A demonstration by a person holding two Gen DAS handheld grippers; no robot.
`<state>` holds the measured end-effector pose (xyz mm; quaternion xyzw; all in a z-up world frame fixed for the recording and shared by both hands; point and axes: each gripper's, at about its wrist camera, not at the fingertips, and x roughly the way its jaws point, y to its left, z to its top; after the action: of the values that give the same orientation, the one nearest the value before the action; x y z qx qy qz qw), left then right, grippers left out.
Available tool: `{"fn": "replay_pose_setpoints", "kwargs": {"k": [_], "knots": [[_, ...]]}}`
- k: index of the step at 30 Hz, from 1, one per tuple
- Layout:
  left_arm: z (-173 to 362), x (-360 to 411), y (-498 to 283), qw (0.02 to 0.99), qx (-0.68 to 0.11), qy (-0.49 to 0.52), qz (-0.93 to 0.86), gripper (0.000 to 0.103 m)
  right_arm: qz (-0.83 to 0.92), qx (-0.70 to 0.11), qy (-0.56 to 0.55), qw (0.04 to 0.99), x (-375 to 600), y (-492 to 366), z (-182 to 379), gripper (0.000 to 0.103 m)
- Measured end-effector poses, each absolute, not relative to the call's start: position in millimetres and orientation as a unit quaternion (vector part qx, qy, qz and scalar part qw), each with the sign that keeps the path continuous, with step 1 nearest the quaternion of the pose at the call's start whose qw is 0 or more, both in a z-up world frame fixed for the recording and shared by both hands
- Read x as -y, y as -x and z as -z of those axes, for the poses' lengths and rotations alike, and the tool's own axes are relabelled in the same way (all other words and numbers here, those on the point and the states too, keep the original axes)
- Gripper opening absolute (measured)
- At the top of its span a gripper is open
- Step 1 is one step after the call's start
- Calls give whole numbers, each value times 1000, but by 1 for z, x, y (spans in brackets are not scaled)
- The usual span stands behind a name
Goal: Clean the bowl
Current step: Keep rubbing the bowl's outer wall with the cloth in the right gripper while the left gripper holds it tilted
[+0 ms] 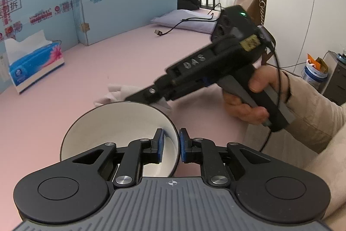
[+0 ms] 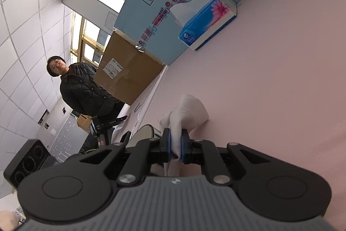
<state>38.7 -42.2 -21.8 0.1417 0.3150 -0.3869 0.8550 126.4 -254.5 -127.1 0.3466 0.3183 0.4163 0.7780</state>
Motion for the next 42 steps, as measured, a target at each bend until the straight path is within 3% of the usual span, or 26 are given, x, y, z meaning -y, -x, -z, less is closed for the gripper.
{"fn": "replay_pose_setpoints", "kwargs": {"k": [4, 11, 23, 42], "knots": [[21, 49, -49, 852, -317, -144, 391, 24, -417, -314, -350, 778, 258, -117, 128, 11], [20, 39, -39, 839, -322, -156, 409, 12, -419, -306, -357, 777, 265, -100, 130, 11], [21, 28, -25, 852, -312, -159, 389, 16, -425, -295, -373, 770, 274, -84, 130, 11], [21, 30, -27, 849, -317, -160, 392, 17, -431, -333, -366, 755, 242, -152, 122, 12]]}}
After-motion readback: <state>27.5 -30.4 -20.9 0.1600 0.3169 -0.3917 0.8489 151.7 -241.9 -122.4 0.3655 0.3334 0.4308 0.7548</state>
